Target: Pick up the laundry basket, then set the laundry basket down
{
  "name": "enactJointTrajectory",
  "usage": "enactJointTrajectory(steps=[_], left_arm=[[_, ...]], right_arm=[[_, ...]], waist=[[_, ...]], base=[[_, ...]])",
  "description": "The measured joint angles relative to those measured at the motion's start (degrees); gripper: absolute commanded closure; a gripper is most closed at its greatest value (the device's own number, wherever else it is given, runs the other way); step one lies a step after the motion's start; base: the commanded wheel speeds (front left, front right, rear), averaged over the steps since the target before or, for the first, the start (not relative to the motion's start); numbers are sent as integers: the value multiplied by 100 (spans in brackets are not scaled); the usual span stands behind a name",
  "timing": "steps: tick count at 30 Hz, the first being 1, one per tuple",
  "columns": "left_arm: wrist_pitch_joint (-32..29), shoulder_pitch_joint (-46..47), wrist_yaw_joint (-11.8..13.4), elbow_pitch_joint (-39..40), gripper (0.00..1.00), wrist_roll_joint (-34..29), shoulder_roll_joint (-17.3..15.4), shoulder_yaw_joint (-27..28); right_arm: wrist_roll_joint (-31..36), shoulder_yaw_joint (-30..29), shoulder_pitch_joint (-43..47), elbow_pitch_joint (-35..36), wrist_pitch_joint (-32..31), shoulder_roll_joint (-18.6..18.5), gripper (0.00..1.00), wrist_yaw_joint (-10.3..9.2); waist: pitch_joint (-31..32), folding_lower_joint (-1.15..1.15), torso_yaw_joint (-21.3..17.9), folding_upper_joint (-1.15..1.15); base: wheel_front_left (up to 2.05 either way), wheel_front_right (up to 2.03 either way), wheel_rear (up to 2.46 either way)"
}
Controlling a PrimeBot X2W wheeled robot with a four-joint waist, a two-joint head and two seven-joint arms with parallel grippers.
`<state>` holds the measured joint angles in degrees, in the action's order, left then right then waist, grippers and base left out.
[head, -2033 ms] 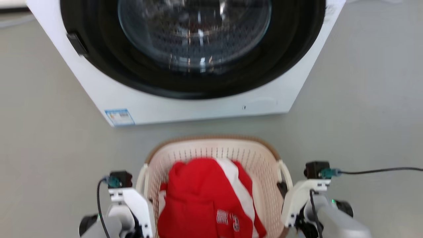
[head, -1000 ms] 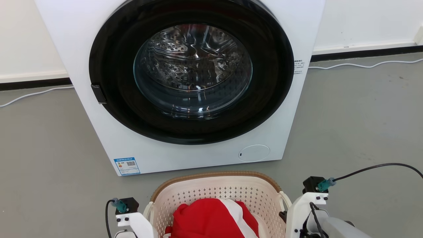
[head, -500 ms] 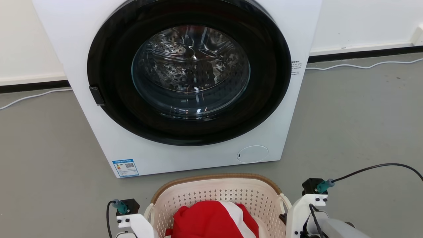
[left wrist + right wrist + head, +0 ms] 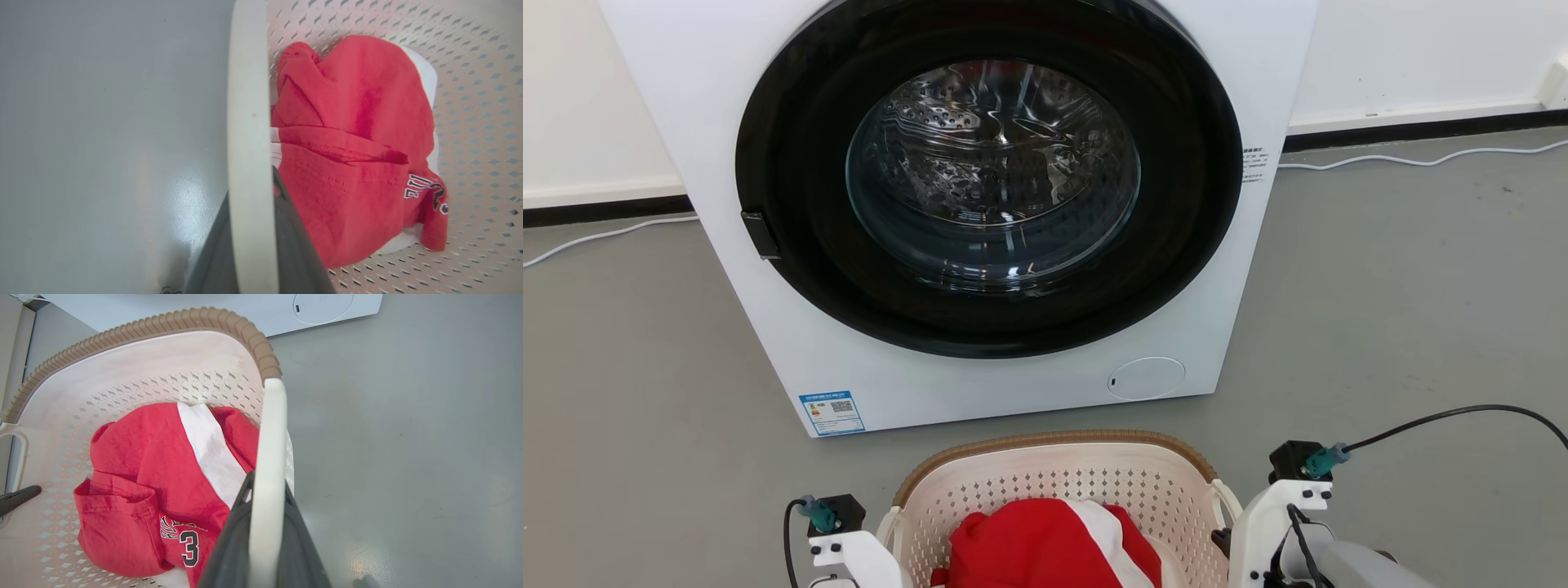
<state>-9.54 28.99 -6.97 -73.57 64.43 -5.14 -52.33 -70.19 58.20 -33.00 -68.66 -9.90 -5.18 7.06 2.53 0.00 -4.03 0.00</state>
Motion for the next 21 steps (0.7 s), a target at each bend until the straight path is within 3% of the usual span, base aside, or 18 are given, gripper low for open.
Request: enactJointTrajectory(steps=[12,21], left_arm=[[92,4,0,-15,100,68,4,-88],[539,185,0,21,100,67,-12,-147]], right_arm=[[-110,212,-23,92,86,-52,100,0],[-108,396,-271,149,434,-102,100,0]], waist=[[-104,0,-17,0],[-451,0,-2,0]], base=[[0,0,0],[0,0,0]])
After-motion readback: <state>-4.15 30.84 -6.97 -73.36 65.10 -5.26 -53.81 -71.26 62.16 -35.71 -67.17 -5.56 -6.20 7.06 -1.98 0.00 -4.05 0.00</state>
